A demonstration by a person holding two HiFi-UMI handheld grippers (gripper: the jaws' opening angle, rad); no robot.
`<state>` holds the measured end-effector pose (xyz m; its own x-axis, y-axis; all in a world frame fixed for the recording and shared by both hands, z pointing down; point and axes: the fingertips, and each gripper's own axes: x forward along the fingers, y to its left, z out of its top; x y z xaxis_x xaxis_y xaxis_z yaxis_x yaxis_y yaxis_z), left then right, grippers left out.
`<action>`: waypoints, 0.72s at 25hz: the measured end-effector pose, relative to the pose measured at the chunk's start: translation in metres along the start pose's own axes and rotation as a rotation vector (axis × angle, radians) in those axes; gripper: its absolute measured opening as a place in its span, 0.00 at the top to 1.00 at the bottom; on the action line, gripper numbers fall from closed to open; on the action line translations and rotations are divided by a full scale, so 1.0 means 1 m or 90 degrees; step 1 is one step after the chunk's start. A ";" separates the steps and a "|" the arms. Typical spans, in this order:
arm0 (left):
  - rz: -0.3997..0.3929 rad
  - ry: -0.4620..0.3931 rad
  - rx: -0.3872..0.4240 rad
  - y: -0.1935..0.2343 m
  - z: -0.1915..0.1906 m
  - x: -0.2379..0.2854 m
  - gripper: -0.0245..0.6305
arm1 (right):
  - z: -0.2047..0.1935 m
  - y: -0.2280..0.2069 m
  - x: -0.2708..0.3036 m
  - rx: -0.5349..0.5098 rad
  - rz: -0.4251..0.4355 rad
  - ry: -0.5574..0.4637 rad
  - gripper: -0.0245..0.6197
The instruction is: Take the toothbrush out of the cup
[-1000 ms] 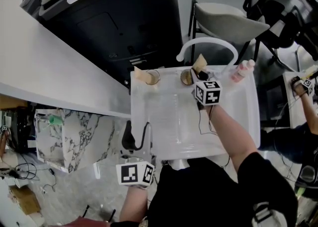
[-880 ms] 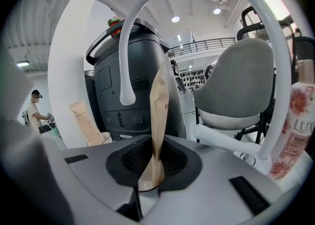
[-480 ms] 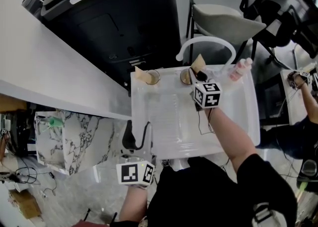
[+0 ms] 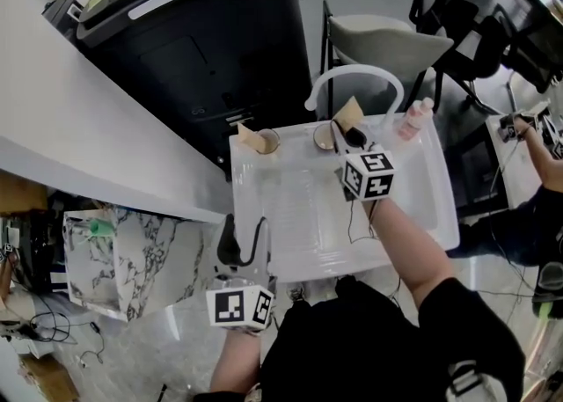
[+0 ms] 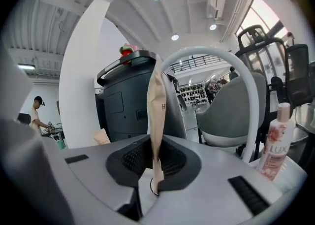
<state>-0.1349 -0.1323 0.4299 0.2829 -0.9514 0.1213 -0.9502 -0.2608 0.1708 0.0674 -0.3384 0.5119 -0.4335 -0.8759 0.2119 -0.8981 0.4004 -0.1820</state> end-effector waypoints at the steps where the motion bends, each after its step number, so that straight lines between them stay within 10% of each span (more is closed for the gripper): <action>1: -0.005 -0.002 0.000 -0.001 0.001 -0.001 0.58 | 0.006 0.004 -0.006 -0.001 0.003 -0.009 0.91; 18: -0.096 -0.042 0.011 -0.025 0.030 -0.018 0.58 | 0.098 0.103 -0.147 -0.108 0.050 -0.150 0.92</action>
<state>-0.1199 -0.1138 0.3941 0.4136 -0.9099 0.0308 -0.9000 -0.4035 0.1647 0.0462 -0.1949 0.3680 -0.4905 -0.8710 -0.0281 -0.8708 0.4911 -0.0220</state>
